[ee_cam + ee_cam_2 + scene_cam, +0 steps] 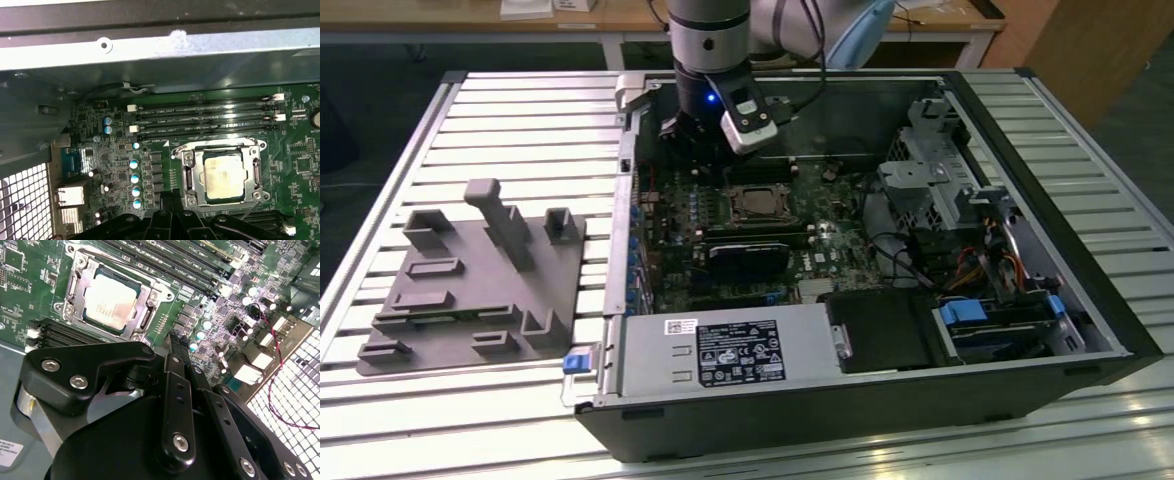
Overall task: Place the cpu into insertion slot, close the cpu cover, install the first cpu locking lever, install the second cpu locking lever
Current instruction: 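Install the first cpu locking lever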
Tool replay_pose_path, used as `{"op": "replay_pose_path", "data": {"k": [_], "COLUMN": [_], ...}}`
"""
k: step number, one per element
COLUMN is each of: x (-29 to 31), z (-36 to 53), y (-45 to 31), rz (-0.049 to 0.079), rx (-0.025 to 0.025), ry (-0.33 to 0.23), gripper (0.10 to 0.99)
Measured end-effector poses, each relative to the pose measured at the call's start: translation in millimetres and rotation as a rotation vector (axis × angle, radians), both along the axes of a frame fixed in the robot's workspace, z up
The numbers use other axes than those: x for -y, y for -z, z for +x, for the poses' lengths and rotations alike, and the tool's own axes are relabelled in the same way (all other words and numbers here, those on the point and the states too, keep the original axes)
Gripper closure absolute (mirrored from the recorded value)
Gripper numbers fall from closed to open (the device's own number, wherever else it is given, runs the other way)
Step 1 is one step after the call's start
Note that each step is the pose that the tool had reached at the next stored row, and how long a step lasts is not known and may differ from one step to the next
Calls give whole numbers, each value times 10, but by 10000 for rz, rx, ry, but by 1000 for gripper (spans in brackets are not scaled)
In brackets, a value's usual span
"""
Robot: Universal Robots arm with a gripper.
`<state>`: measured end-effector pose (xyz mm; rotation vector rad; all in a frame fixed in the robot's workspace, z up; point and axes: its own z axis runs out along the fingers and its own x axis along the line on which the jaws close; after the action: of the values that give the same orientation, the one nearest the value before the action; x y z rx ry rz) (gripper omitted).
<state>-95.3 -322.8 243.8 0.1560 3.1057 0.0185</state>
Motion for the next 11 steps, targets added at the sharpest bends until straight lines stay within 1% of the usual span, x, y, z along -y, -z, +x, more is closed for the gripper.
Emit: {"op": "replay_pose_path", "data": {"k": [1, 2, 5, 8, 11], "x": [0, 0, 0, 0, 0], "z": [0, 1, -2, -17, -40], "y": [0, 1, 1, 1, 0], "rz": [1, 41, 356, 535, 812], "rx": [-1, -1, -2, 0, 0], "ry": [-1, -2, -3, -8, -23], "gripper": [980, 980, 980, 980, 980]}}
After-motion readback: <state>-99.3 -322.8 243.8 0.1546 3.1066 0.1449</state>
